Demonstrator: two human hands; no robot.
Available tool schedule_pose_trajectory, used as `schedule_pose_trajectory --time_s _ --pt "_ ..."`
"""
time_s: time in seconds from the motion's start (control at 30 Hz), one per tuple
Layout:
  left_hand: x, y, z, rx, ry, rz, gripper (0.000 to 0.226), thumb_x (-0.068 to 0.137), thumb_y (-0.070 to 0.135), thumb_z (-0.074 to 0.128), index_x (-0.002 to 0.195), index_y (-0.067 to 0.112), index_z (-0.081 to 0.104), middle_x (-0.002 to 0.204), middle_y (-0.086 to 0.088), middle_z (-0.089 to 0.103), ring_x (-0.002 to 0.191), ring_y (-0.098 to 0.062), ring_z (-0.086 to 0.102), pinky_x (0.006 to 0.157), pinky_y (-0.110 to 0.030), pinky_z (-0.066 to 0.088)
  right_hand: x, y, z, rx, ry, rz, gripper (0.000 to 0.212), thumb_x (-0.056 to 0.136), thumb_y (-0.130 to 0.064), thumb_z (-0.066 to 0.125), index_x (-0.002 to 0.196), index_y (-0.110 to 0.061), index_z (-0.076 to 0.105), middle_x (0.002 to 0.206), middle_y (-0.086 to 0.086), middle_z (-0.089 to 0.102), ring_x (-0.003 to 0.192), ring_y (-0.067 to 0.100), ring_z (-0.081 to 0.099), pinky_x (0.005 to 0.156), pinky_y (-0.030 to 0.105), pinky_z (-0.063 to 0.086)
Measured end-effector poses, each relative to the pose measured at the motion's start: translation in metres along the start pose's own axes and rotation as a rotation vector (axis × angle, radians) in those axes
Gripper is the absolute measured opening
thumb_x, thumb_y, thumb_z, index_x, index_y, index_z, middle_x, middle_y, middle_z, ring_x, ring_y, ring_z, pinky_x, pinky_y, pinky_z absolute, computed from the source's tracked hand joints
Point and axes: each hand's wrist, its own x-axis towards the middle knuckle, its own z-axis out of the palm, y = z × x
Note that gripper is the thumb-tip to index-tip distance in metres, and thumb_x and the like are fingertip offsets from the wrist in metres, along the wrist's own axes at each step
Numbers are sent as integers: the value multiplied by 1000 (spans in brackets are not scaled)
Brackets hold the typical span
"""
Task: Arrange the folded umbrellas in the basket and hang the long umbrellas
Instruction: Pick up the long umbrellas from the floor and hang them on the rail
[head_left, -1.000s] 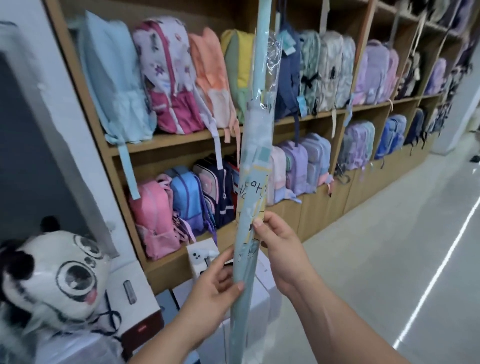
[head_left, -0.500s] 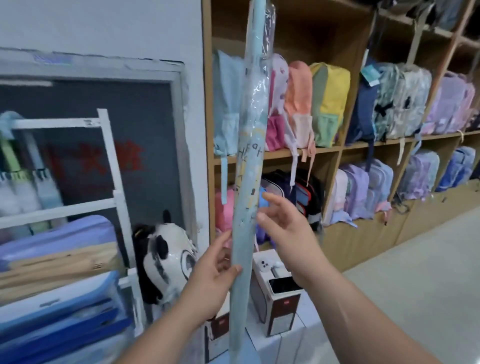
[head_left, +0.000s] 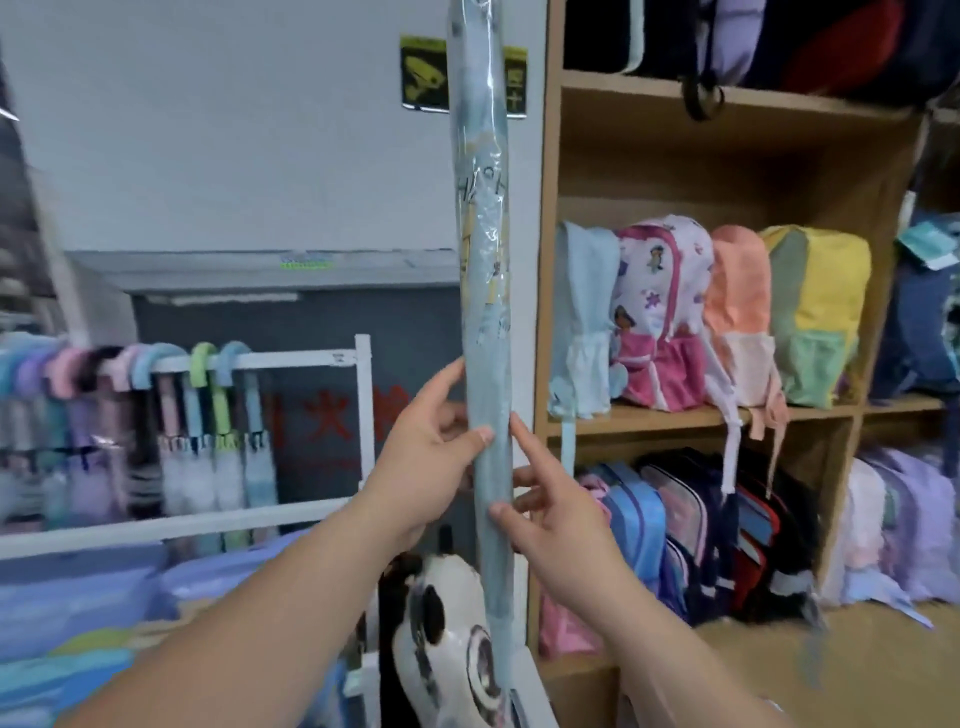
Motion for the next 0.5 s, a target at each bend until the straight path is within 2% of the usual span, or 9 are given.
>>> schedule_pose_trajectory --time_s 0.1,0.17,0.27,0.4,0.5 --pt "23 15 -19 22 27 11 69 97 4 60 144 51 40 108 0 74 101 -24 73 78 -46 61 35 -4 11 7 5 -77 83 90 -15 70 142 -64 27 92 -23 62 79 2 62 71 17 52" --pt "32 19 -36 46 47 31 71 97 6 62 146 51 37 104 0 75 98 -23 74 76 -44 62 54 -8 21 23 -17 -119 82 91 -14 69 144 -61 25 93 -24 61 81 1 62 71 16 51" --pt "39 18 -69 123 67 50 70 97 13 64 144 57 35 100 4 75 98 -19 73 80 -53 61 82 -17 38 50 -37 -164 81 92 -14 68 148 -55 26 91 -21 61 81 1 61 73 16 51" --pt "49 15 -117 207 14 79 71 99 14 59 145 61 32 103 5 73 97 -16 72 76 -48 63 118 -34 75 37 -56 -200 80 92 -18 68 147 -59 25 95 -13 64 90 8 65 79 28 59" --pt "67 15 -159 186 37 116 70 100 11 57 139 65 36 103 3 73 98 -20 72 74 -50 63 145 -52 111 69 -37 -215 79 92 -16 69 146 -58 29 93 -9 64 85 13 68 75 33 61"
